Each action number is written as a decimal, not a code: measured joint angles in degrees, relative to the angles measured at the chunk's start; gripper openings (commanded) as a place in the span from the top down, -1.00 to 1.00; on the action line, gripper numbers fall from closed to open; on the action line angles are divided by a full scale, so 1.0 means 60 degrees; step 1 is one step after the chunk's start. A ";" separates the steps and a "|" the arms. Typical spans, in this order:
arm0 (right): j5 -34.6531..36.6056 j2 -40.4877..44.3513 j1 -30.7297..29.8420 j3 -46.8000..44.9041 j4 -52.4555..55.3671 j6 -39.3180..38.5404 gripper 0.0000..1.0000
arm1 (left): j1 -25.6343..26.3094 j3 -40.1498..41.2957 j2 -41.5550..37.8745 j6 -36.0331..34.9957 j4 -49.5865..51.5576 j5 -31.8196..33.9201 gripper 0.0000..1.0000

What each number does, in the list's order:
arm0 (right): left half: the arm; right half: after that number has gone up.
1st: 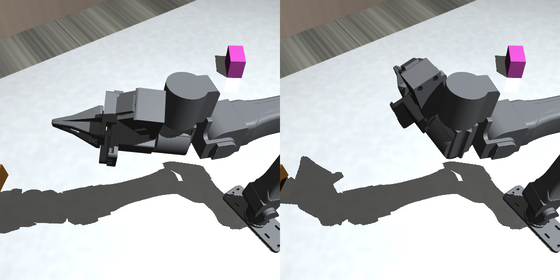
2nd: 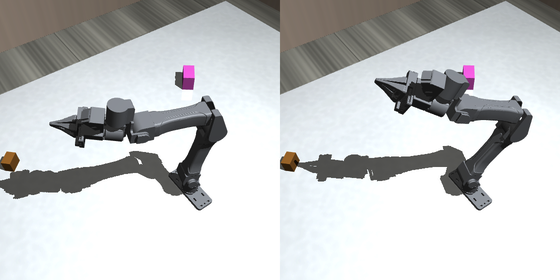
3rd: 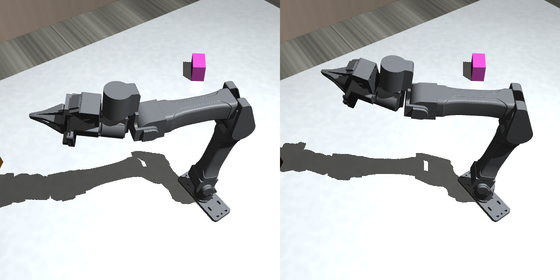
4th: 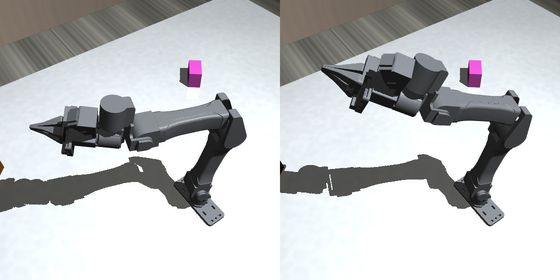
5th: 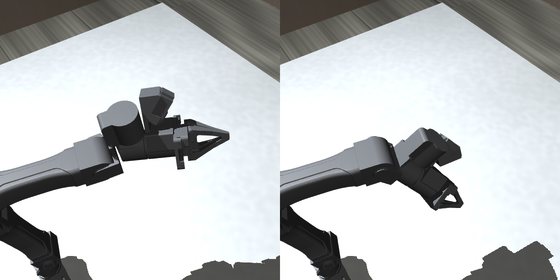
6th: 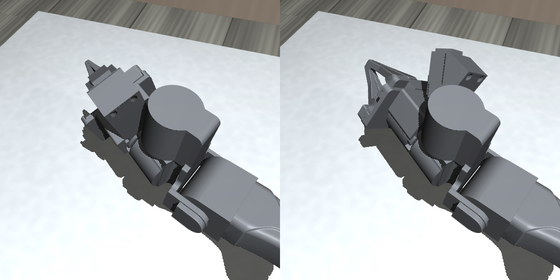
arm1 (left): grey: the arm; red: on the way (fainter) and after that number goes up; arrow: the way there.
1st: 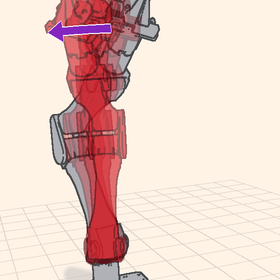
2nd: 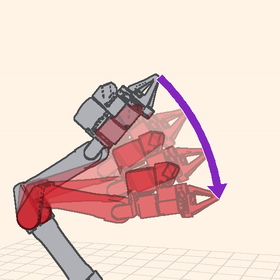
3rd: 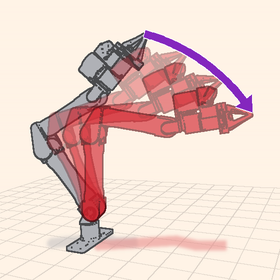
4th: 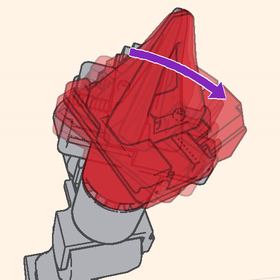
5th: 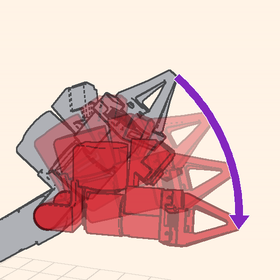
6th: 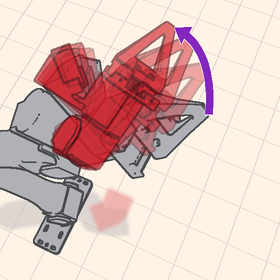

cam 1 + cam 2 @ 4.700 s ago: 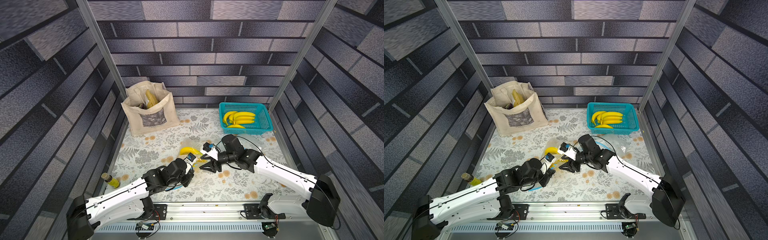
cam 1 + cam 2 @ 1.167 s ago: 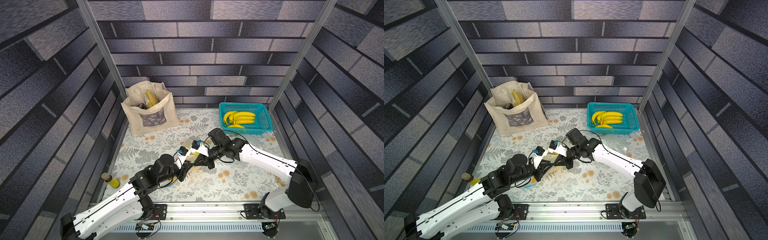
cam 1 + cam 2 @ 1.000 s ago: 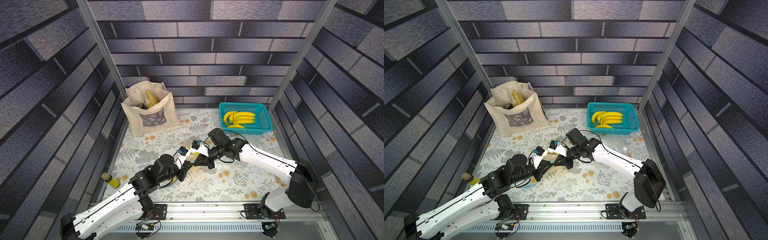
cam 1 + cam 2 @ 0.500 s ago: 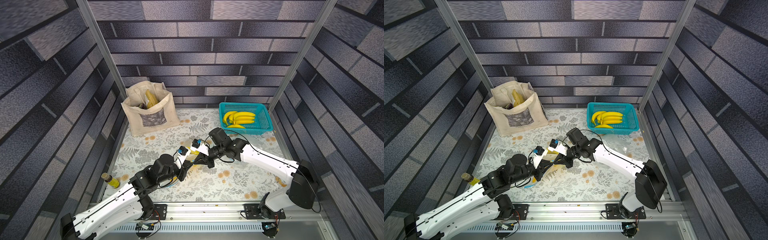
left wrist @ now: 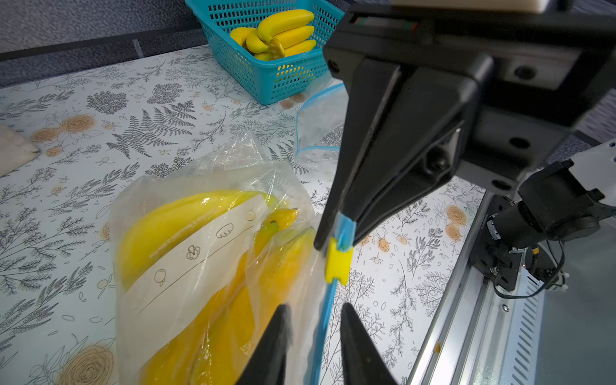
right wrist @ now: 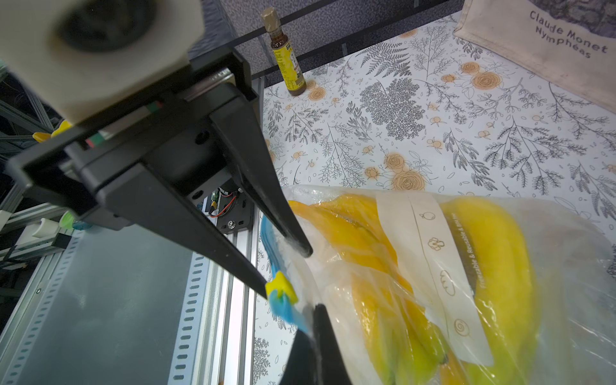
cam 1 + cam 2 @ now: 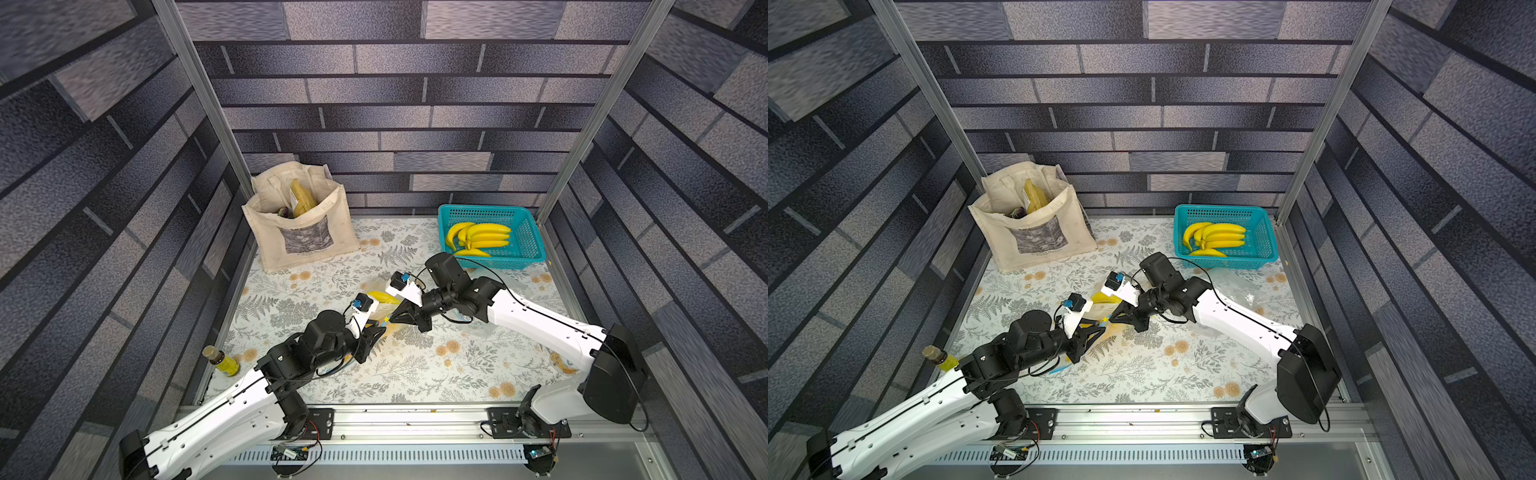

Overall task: Open the zip-top bag and take out the banana
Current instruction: Unzip the zipper on the zipper food storage bag.

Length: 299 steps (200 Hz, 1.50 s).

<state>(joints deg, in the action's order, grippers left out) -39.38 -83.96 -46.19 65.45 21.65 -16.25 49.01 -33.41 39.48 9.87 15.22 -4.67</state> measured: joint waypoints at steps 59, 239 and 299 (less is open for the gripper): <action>-0.0095 -0.0004 0.0000 0.0000 0.0011 -0.0004 1.00 | 0.0259 -0.0164 0.0342 -0.0127 -0.0200 0.0608 0.19; -0.0138 -0.0175 0.0000 0.0011 0.0226 -0.0007 1.00 | 0.0525 -0.0277 0.0510 -0.0379 -0.0408 0.0998 0.36; -0.0138 -0.0219 0.0000 0.0018 0.0288 -0.0007 1.00 | 0.0525 -0.0280 0.0510 -0.0401 -0.0412 0.0998 0.40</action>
<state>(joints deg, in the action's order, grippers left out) -40.21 -85.27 -46.19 65.56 23.38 -16.29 52.16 -35.09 42.54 7.46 12.75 1.32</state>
